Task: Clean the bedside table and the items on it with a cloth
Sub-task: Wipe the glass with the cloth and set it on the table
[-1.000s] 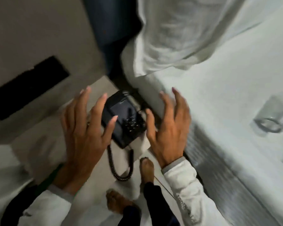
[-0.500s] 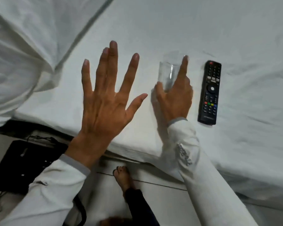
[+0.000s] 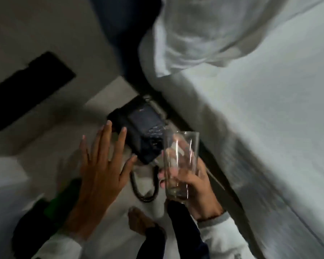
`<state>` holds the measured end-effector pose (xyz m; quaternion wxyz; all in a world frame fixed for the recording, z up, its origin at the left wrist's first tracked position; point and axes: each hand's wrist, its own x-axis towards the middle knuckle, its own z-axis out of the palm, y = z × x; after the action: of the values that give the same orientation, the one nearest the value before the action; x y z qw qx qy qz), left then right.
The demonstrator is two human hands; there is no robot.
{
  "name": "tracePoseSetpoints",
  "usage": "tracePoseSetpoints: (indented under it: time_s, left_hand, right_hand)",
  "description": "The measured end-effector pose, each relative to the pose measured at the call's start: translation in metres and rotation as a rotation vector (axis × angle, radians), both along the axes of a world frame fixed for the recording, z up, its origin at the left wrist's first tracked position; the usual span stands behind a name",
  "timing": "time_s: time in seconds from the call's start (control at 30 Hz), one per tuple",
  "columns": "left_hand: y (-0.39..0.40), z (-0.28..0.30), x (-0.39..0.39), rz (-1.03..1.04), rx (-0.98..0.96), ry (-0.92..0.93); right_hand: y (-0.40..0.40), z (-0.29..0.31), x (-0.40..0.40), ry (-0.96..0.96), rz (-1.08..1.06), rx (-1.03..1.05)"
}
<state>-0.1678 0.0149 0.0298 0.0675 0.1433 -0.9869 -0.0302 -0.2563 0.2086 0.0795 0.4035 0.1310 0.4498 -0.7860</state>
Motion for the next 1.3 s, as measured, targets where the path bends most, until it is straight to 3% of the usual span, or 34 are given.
tracePoseSetpoints:
  time_s: [0.13,0.27,0.4,0.77,0.93,1.3]
  left_hand:
    - [-0.044,-0.018,0.109,0.410,0.017,-0.127]
    - [-0.040,-0.054,0.167,0.720,0.094,-0.201]
    - [-0.024,-0.086,0.188,0.940,0.305,-0.258]
    - [0.012,-0.092,0.157,0.877,0.268,-0.088]
    - [0.000,-0.109,0.162,0.906,0.433,-0.221]
    - [-0.005,-0.120,0.155,0.913,0.348,-0.215]
  right_hand:
    - [-0.076,-0.025,0.044,-0.261,0.375,-0.079]
    - [-0.117,-0.048,0.079,-0.221,0.512,-0.013]
    - [-0.142,-0.061,0.114,-0.173,0.629,0.033]
    - [-0.148,-0.083,0.133,-0.176,0.674,0.076]
    - [-0.136,-0.089,0.120,-0.155,0.627,0.103]
    - [-0.111,-0.109,0.101,-0.217,0.566,0.093]
